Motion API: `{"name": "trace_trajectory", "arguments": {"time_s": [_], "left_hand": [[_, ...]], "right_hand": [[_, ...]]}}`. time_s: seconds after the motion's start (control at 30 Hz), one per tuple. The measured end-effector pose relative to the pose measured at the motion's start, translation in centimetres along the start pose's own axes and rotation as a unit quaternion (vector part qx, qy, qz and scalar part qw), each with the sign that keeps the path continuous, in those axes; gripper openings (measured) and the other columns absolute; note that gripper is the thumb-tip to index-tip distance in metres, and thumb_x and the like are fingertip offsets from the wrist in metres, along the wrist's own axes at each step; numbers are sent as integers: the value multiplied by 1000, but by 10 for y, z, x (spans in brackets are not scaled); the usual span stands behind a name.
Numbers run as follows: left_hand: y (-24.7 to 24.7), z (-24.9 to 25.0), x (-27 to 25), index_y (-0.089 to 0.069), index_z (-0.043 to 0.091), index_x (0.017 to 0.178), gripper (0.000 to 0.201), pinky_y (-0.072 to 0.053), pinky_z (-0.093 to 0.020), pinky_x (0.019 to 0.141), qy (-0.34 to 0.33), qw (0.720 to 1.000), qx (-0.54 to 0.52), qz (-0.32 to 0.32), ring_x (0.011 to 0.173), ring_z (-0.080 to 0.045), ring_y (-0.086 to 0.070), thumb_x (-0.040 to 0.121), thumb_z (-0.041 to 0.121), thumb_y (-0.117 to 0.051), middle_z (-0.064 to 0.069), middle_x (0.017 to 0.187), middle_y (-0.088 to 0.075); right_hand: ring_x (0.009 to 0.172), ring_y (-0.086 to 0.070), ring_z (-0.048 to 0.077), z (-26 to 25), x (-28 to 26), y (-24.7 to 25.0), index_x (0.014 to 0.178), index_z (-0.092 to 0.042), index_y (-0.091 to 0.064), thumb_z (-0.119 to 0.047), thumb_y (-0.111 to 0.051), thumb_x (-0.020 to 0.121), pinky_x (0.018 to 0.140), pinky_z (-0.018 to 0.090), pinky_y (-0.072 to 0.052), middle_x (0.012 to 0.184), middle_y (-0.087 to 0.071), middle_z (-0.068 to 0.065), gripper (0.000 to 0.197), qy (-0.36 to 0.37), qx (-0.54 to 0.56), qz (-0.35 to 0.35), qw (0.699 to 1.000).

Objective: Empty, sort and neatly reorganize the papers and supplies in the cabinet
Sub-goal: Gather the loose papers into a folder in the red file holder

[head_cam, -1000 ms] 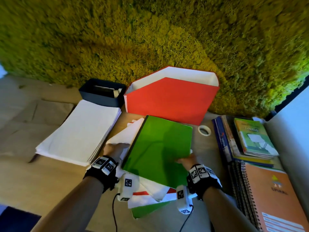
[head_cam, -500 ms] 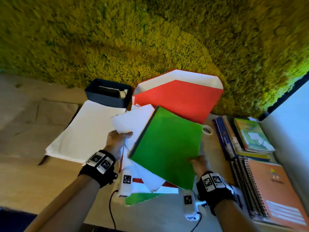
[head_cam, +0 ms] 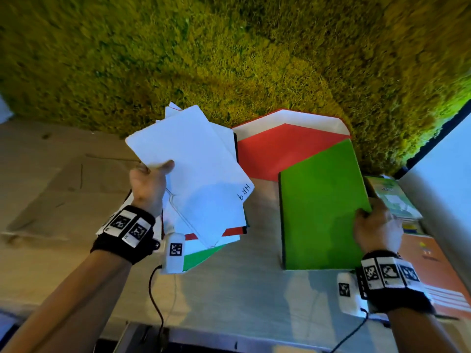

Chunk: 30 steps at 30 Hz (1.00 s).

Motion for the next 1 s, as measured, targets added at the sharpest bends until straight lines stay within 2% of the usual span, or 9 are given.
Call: {"name": "trace_trajectory", "arguments": {"time_s": [0.17,0.37,0.47,0.57,0.67,0.73,0.83,0.93,1.0], "left_hand": [[11,10,-2,-57,-9,123,51,-55,-26,84,12,998,-66,-19,108,-18,-66,79,6,-78,-6,117,-69],[18,24,-5,-68,17,94,20,-55,-28,86,11,991,-130,0,88,-7,-69,81,4,-75,11,91,-74],[26,19,-1,-68,12,113,33,-54,-28,86,20,988,-155,10,96,-9,-67,81,7,-76,6,105,-72],[30,5,2,-60,5,128,46,-55,-25,84,32,988,-153,0,108,-16,-65,85,14,-74,-1,119,-68],[30,-16,1,-63,5,125,40,-51,-32,95,71,988,-137,-32,109,-19,-65,88,19,-71,-4,123,-68],[24,-35,-5,-60,5,129,42,-52,-36,94,108,985,-117,-57,107,-22,-65,91,19,-68,-10,127,-65],[14,-72,-21,-61,5,127,43,-54,-44,89,190,966,-147,-91,110,-33,-65,89,21,-70,-12,120,-68],[6,-108,-35,-59,-1,126,44,-55,-33,74,283,940,-169,-86,103,-32,-64,90,22,-70,-13,113,-65],[-6,-122,-45,-61,1,121,42,-54,-27,67,318,923,-185,-108,98,-34,-65,89,26,-70,-18,105,-65]], "right_hand": [[86,-60,46,-71,-40,34,117,-14,-65,-4,-54,79,71,50,-50,112,-56,21,40,132,9,108,985],[97,-64,41,-101,-69,-34,107,-4,-65,-10,-57,85,83,42,-51,109,-63,21,23,99,-95,-100,986],[106,-60,39,-104,-87,-78,118,-10,-65,-15,-54,93,88,37,-46,115,-65,22,28,104,-13,-188,976],[97,-64,33,-98,-97,-106,104,-15,-66,-30,-44,101,89,39,-49,109,-68,17,27,37,181,-240,953],[92,-68,27,-90,-104,-120,105,-10,-62,-39,-37,102,88,44,-53,101,-71,12,38,-124,447,-288,838],[97,-68,32,-87,-101,-117,112,-5,-63,-35,-43,101,85,44,-55,103,-72,15,38,-148,491,-291,807],[100,-66,34,-84,-88,-105,114,-5,-65,-27,-50,99,81,44,-56,106,-72,15,31,-157,537,-262,786],[83,-68,23,-85,-75,-89,110,-6,-64,-26,-54,97,65,35,-57,95,-72,9,26,-136,565,-211,786],[98,-66,24,-86,-67,-78,109,-16,-61,-37,-60,92,87,46,-55,107,-69,11,26,-104,557,-173,806]]}}
Point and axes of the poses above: each hand's wrist, its own x-axis towards the middle knuckle, its own y-axis out of the back of the hand, z = x × y, the point moved 8 cm from there along x, towards the middle knuckle
